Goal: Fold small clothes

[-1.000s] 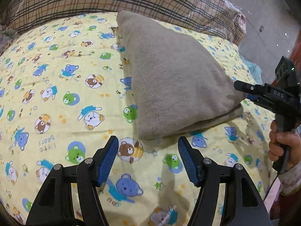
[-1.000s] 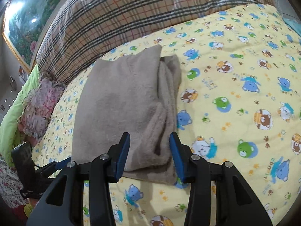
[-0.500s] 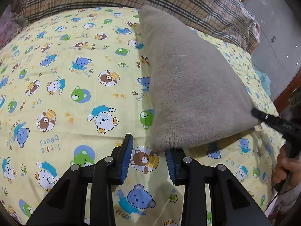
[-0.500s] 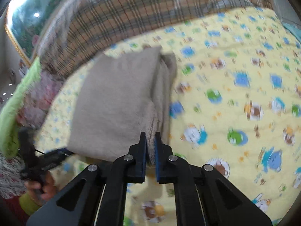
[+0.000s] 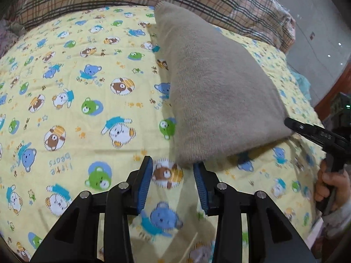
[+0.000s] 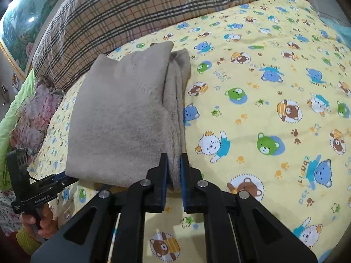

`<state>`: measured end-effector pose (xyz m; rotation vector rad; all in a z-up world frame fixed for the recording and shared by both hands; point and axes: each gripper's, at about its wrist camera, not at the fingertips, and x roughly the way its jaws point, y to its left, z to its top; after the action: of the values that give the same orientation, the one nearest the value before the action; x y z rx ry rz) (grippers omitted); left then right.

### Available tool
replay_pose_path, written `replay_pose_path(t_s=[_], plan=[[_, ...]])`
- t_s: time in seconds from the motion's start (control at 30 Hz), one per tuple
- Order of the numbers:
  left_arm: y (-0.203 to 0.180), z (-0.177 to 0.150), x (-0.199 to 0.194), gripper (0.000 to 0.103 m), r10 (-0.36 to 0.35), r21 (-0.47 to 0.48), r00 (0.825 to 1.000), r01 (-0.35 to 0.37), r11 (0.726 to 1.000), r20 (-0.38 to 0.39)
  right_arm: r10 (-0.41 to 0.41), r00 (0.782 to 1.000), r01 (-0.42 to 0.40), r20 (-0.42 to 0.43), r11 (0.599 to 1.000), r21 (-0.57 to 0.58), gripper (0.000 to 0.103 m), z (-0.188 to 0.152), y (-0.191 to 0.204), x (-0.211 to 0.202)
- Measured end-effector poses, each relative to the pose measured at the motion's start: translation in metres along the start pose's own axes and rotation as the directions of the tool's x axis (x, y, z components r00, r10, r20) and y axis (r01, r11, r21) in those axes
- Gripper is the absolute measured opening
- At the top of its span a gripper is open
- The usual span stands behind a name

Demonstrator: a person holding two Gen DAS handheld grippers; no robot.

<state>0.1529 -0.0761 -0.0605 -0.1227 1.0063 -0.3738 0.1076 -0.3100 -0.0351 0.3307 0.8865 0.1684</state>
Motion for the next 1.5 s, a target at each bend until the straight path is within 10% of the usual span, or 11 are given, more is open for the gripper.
replay_pose_path(t_s=[0.1,0.4,0.63,0.77,0.97,1.13,1.5], plan=[[0.012,-0.001,-0.013,0.046,-0.031,-0.024,0.999,0.030,0.999,-0.008,0.008,1.000,-0.007,-0.006,0.999,0.032,0.028,-0.001,-0.004,-0.006],[0.014,0.067,-0.030,0.051,-0.063,-0.099,0.995,0.070,0.993,0.073,0.092,0.988,-0.099,0.127,0.994,0.045,0.028,0.034,0.018,-0.038],[-0.005,0.139,-0.006,0.051,0.023,-0.106,0.991,-0.009,0.994,0.132,0.188,0.975,-0.189,0.119,0.982,-0.003,0.028,0.091,0.061,0.006],[-0.012,0.158,-0.002,0.045,-0.094,-0.070,0.978,0.109,0.992,0.188,0.210,0.976,-0.209,0.059,0.978,-0.029,0.028,0.110,0.071,0.039],[-0.021,0.171,0.038,0.042,-0.109,0.004,0.987,0.109,0.994,0.114,0.098,0.995,-0.098,0.011,0.995,0.015,0.028,0.122,0.046,0.071],[-0.021,0.168,0.072,0.047,-0.073,0.028,0.996,0.072,0.997,0.053,0.018,1.000,-0.017,-0.023,1.000,0.019,0.000,0.109,0.021,0.087],[-0.028,0.150,0.034,0.054,0.013,0.073,0.996,-0.019,0.997,0.083,0.015,1.000,-0.015,0.020,0.999,0.031,0.004,0.106,0.022,0.058]])
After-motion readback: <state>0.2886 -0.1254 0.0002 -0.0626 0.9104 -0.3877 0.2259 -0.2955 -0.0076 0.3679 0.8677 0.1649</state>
